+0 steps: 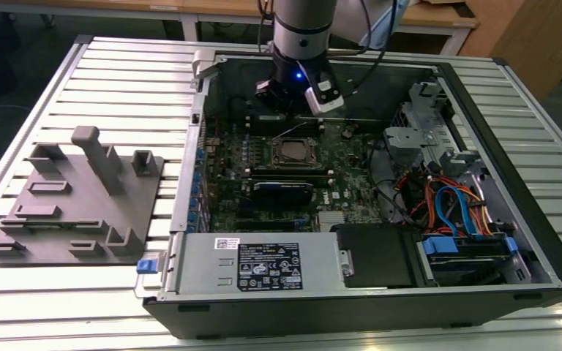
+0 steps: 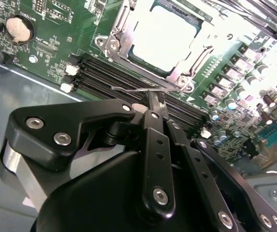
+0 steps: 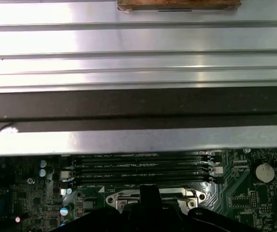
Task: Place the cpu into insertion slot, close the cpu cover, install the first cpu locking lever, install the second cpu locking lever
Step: 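Install the first cpu locking lever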
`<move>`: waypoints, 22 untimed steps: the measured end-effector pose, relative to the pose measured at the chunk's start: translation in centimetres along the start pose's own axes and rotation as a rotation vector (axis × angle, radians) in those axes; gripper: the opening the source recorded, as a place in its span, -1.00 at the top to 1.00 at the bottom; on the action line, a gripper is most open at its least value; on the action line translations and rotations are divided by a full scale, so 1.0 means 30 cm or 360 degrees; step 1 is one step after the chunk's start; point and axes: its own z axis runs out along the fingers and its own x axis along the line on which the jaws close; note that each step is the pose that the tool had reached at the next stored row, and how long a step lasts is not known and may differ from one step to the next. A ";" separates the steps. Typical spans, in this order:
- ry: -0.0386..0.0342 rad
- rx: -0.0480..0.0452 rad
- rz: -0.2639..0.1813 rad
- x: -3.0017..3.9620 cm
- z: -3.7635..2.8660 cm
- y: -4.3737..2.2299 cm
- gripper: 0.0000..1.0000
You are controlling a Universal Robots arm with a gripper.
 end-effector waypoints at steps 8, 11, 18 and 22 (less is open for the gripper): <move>0.0000 0.0006 0.0000 -0.021 0.015 0.011 0.80; 0.0000 0.0006 0.0000 -0.026 0.020 0.015 0.80; 0.0000 0.0008 0.0000 -0.035 0.032 0.015 0.80; -0.0001 0.0010 0.0001 -0.040 0.039 0.015 0.80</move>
